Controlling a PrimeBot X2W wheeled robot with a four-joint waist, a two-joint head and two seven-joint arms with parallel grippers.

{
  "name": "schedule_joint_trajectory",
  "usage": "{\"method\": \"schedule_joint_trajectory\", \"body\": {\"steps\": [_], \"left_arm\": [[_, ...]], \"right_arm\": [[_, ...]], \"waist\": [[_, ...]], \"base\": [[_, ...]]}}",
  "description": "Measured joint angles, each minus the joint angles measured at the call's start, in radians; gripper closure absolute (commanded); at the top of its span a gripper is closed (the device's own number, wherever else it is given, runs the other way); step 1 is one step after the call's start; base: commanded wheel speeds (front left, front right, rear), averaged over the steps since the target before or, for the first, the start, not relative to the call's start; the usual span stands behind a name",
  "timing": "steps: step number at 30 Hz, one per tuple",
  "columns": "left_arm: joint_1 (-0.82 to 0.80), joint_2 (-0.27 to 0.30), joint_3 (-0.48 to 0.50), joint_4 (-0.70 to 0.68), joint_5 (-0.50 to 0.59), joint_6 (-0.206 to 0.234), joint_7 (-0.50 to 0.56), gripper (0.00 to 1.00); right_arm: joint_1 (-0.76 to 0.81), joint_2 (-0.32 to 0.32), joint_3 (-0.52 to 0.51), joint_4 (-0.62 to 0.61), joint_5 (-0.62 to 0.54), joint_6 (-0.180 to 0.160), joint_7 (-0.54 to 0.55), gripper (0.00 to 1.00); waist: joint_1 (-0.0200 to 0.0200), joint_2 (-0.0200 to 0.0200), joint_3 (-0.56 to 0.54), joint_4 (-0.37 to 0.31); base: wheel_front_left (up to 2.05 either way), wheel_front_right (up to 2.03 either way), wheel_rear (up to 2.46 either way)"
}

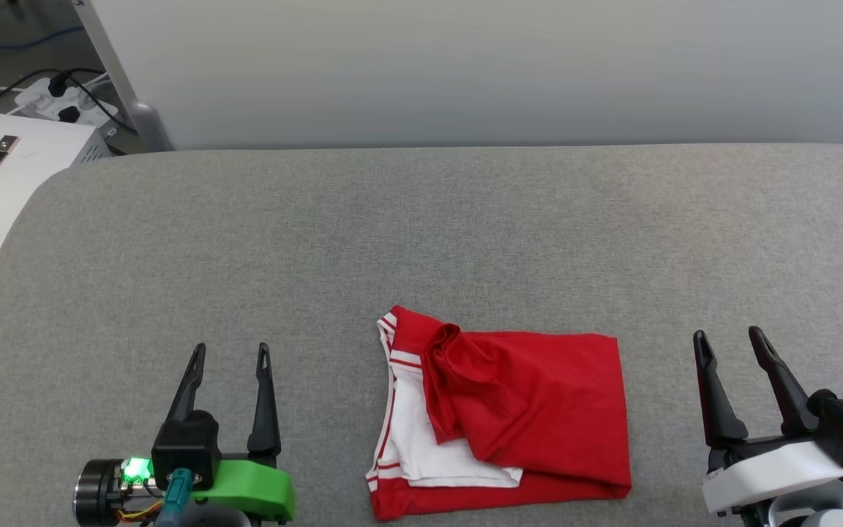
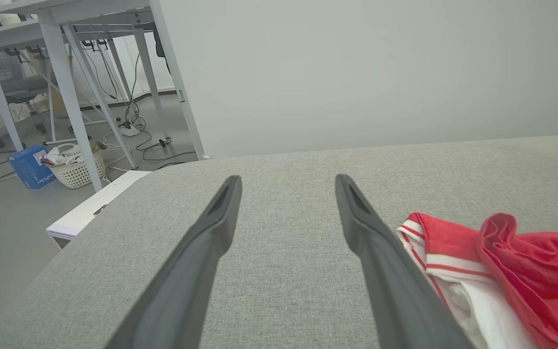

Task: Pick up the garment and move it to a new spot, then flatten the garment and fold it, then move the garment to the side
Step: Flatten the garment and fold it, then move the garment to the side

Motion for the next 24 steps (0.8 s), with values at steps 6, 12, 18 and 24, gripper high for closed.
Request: {"method": "schedule_joint_trajectory", "body": {"steps": [6,12,18,24], "left_arm": [[0.000,0.000,0.004,0.001,0.000,-0.001,0.000,0.00],[-0.003,-0.001,0.003,0.002,0.000,-0.006,0.000,0.00],[-0.018,-0.004,-0.003,0.006,0.001,-0.011,0.000,0.00],[-0.032,-0.009,-0.005,0.007,0.001,-0.017,0.000,0.00]], "right_arm": [[-0.008,-0.016,-0.001,-0.016,-0.013,0.000,0.002,0.00],[-0.157,-0.122,-0.003,-0.066,0.005,0.000,0.066,0.00],[-0.277,-0.268,0.071,-0.060,0.139,0.000,0.377,0.00],[-0.291,-0.355,0.122,-0.036,0.372,0.000,0.720,0.00]], "waist": [[0.0000,0.0000,0.004,0.006],[0.0000,0.0000,0.020,0.015],[0.0001,0.0000,0.043,0.032],[0.0001,0.0000,0.065,0.050]], "base": [[0.00,0.00,0.00],[0.00,0.00,0.00],[0.00,0.00,0.00],[0.00,0.00,0.00]]}}
